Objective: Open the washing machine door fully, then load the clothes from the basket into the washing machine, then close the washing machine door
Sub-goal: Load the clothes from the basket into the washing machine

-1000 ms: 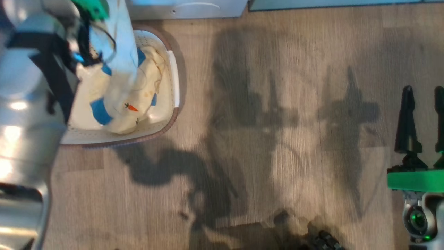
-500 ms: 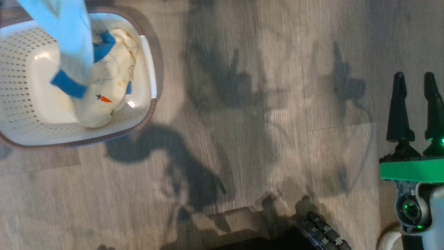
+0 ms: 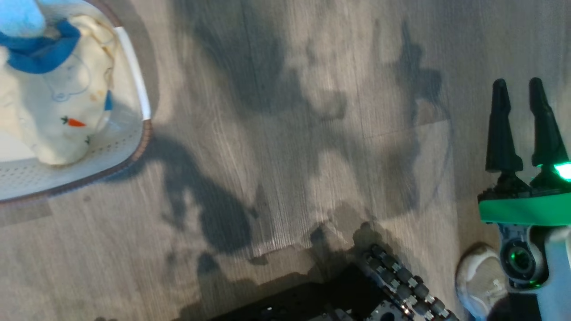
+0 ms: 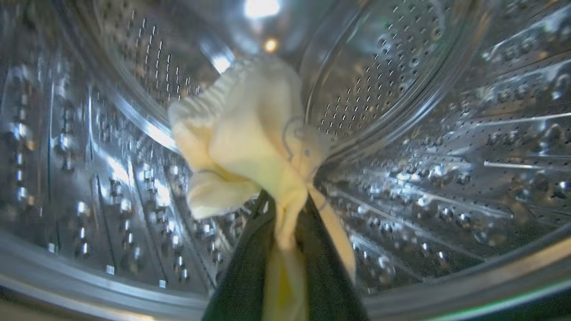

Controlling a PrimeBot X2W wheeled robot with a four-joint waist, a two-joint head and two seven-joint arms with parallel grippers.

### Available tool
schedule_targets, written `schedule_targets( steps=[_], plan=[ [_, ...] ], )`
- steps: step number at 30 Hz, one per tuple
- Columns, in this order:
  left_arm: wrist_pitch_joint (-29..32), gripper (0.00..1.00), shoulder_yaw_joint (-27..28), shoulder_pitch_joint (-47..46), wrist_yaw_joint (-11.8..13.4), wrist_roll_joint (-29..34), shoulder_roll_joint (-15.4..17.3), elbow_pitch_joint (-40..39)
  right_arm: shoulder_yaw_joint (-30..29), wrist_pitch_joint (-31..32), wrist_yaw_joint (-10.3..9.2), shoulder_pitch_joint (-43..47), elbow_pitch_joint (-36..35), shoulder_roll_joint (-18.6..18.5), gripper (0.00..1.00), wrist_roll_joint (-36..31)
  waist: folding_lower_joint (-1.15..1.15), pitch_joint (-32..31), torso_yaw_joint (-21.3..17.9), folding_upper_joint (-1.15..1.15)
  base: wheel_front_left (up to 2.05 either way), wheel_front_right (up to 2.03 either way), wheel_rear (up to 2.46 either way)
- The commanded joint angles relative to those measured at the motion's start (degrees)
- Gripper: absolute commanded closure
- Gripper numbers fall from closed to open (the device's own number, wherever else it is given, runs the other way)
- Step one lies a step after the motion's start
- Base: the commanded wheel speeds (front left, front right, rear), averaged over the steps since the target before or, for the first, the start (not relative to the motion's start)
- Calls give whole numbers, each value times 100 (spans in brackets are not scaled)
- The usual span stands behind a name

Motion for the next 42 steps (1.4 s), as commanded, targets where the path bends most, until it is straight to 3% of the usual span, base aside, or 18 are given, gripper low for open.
schedule_targets(
  steps=[1,11,12,13,14,15,28,38,42],
  plan=[
    [-281,100,60,-403,5,169,322,-225,85,-54,25,87,-124,-92,0,77,0,120,-131,0,0,0,0],
    [-1303,100,141,-856,293,270,193,87,100,-54,25,8,-111,-92,0,194,0,229,-189,0,0,0,0],
    [-1251,92,136,-839,291,239,159,179,94,-54,25,3,-107,-92,0,194,0,224,-171,0,0,0,0],
    [-1189,58,140,-815,259,184,121,261,97,-54,25,-1,-102,-92,0,198,0,216,-154,0,0,0,0],
    [-1143,15,156,-795,256,134,91,329,93,-54,25,-3,-98,-92,0,199,0,207,-135,0,0,0,0],
    [-1113,0,170,-771,253,86,60,381,84,-54,25,-5,-93,-92,0,193,0,195,-112,0,0,0,0],
    [-1110,0,242,-226,274,-313,-228,415,-94,-54,25,-113,-96,-92,0,71,0,47,217,0,0,0,0],
    [-1436,0,336,704,267,-605,-256,166,-315,-55,25,-63,-84,-92,0,-139,0,-293,512,0,0,0,0],
    [-1664,0,395,1284,374,-714,-281,-89,-409,-55,25,20,-93,-92,0,-238,0,-507,642,0,0,0,0]
  ],
)
